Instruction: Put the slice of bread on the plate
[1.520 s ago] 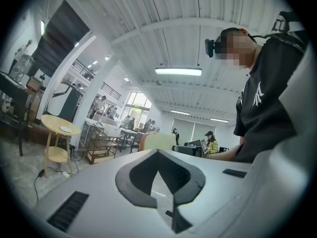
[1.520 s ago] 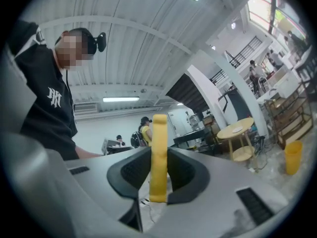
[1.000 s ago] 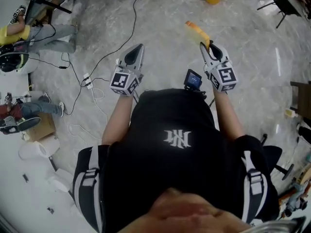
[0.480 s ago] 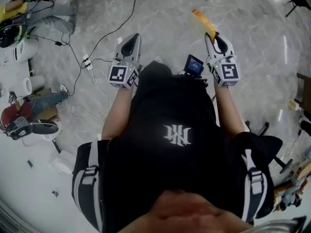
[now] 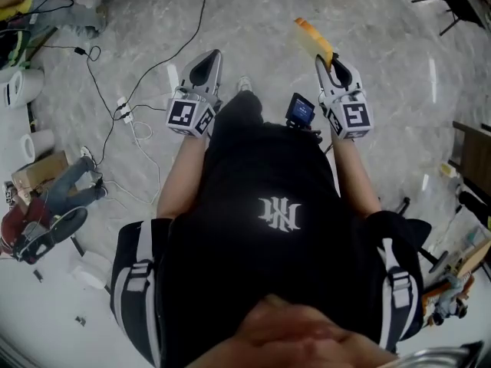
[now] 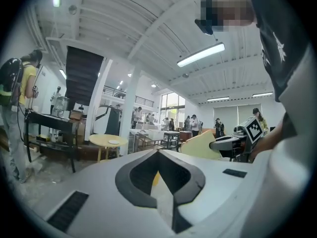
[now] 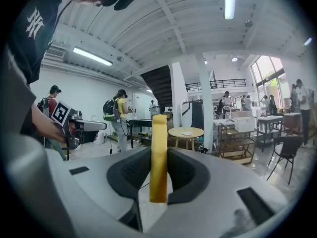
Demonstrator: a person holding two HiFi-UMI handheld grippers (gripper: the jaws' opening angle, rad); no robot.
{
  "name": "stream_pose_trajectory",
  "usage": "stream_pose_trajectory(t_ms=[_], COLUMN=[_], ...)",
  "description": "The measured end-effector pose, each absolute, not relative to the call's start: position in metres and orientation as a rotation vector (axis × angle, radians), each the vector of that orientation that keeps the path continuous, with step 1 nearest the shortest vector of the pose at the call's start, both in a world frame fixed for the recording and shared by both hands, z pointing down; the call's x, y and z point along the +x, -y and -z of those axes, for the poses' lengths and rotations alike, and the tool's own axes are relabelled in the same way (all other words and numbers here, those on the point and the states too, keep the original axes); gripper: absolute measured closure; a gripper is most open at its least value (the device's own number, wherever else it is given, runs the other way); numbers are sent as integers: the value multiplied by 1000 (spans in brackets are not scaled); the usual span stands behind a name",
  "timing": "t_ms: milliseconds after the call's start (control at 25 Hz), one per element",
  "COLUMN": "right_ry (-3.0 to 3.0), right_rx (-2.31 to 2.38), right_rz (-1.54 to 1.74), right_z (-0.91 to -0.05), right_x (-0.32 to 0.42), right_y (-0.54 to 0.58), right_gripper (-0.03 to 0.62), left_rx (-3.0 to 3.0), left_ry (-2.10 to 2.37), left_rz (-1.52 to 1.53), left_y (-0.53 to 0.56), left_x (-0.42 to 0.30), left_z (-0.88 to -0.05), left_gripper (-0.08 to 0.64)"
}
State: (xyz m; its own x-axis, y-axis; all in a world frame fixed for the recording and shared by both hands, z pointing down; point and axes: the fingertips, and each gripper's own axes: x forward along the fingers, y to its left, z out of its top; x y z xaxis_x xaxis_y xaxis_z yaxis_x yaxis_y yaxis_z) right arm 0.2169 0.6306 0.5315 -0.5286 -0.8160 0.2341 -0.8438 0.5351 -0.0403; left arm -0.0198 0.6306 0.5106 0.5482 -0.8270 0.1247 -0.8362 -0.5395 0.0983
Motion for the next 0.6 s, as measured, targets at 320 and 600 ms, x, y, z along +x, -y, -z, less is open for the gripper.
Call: stream_pose_trajectory(t_ms=[320, 600], right_ry=[2584, 2564], right_rx=[1448, 1480], right_rz=[-118, -90], right_z=[-499, -478], right_x=[170, 123], right_y=[-528, -454], right_gripper=[502, 502], left_rx=[2672, 2680], left_ry=[1375, 1332], left_rz=[16, 48], left_y=[-525, -441], left_x=[-65, -112], left_z=[-497, -491], left_gripper=[549, 549])
